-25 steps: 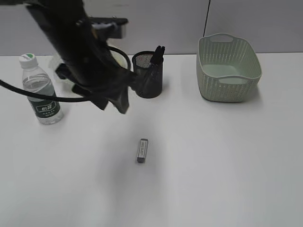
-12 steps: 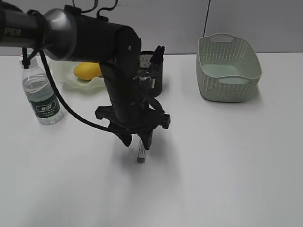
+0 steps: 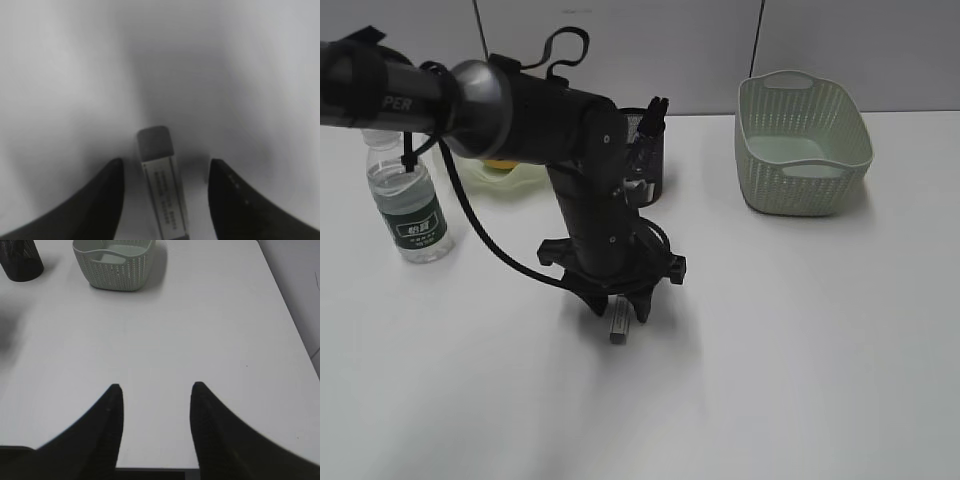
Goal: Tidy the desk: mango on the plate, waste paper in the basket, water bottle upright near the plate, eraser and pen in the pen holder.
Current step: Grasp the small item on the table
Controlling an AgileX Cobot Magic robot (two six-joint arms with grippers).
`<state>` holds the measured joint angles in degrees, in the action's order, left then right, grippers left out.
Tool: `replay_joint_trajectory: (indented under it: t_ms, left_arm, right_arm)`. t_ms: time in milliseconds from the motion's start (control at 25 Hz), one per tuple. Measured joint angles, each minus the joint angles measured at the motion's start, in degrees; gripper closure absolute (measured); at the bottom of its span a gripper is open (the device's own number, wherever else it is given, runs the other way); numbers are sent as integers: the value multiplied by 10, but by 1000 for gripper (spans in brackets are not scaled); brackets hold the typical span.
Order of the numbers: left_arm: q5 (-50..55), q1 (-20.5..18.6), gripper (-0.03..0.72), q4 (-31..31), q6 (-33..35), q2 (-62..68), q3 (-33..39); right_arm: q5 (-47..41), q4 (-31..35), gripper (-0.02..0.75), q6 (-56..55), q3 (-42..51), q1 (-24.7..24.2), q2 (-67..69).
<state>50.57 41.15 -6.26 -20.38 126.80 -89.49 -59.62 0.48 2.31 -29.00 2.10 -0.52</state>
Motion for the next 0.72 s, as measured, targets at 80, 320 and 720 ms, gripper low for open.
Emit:
replay_joint_trajectory:
  t_ms: [80,320,720]
  left_arm:
    - [-7,0,267,0,0,1,-2]
    - [-30,0,421,1,-2,2,-3]
    - [1,0,542,30,-2,-15,-14]
  right_arm:
    - [0,0,377,0,0,0,0]
    - [0,0,377,0,0,0,0]
    - [0,0,377,0,0,0,0]
